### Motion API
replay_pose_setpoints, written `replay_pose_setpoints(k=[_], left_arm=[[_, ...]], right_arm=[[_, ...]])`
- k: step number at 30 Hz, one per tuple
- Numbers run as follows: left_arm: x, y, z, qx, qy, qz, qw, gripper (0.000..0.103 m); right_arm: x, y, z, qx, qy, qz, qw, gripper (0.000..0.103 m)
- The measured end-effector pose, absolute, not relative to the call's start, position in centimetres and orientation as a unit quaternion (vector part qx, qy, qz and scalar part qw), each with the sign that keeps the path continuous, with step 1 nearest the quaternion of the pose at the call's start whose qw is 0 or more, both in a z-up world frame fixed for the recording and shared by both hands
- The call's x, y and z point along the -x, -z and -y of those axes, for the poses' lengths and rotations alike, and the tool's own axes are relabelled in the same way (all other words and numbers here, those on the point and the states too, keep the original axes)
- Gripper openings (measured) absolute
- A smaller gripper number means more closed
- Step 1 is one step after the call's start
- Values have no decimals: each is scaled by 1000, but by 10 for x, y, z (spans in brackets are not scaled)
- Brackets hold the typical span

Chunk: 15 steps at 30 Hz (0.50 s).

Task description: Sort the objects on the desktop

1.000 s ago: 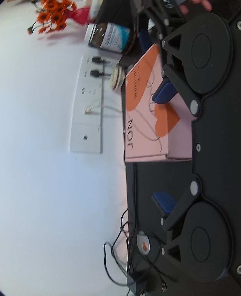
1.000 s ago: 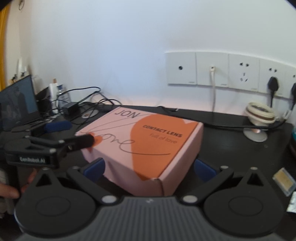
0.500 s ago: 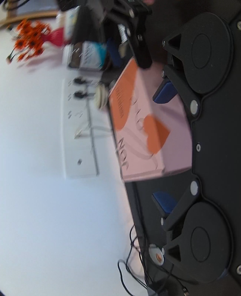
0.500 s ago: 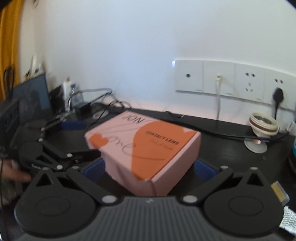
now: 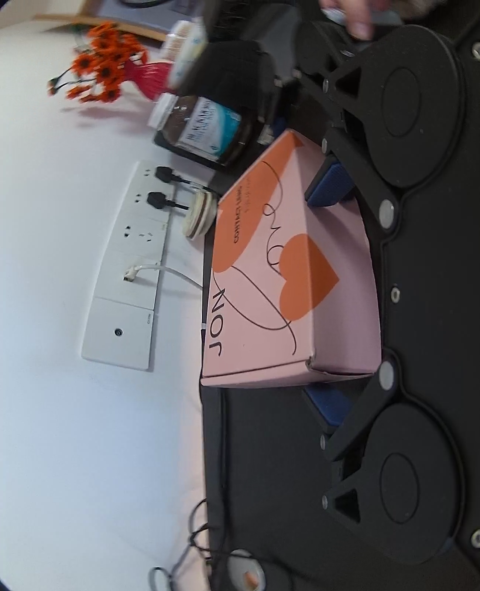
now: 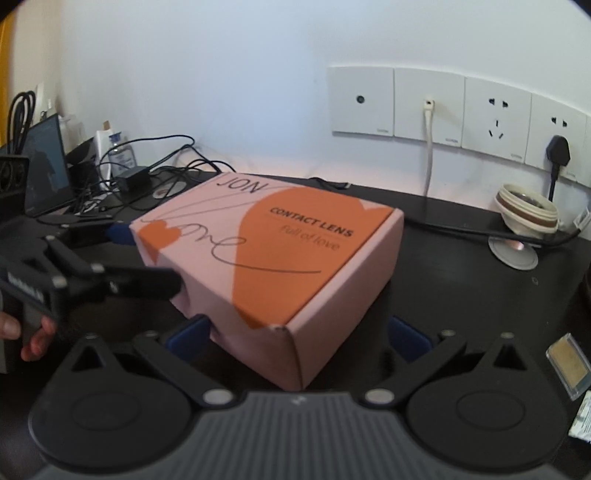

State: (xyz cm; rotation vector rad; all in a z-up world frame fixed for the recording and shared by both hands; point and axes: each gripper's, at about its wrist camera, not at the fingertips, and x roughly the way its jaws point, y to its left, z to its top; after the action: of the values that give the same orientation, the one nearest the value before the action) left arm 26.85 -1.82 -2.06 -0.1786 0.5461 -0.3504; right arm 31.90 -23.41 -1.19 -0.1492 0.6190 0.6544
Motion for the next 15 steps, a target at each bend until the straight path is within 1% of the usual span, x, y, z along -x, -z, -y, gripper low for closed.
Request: replay_pose_setpoints(k=[2, 6, 15], left_arm=[[-271, 21, 19, 100, 170, -269, 943, 103], [-271, 20, 28, 88, 163, -269, 945, 103], [-268, 11, 36, 114, 142, -287, 940, 103]], right_arm=[[-321, 14, 235, 67, -321, -303, 895, 102], [-323, 13, 237, 48, -340, -297, 891, 102], [-322, 6, 240, 45, -341, -284, 895, 102]])
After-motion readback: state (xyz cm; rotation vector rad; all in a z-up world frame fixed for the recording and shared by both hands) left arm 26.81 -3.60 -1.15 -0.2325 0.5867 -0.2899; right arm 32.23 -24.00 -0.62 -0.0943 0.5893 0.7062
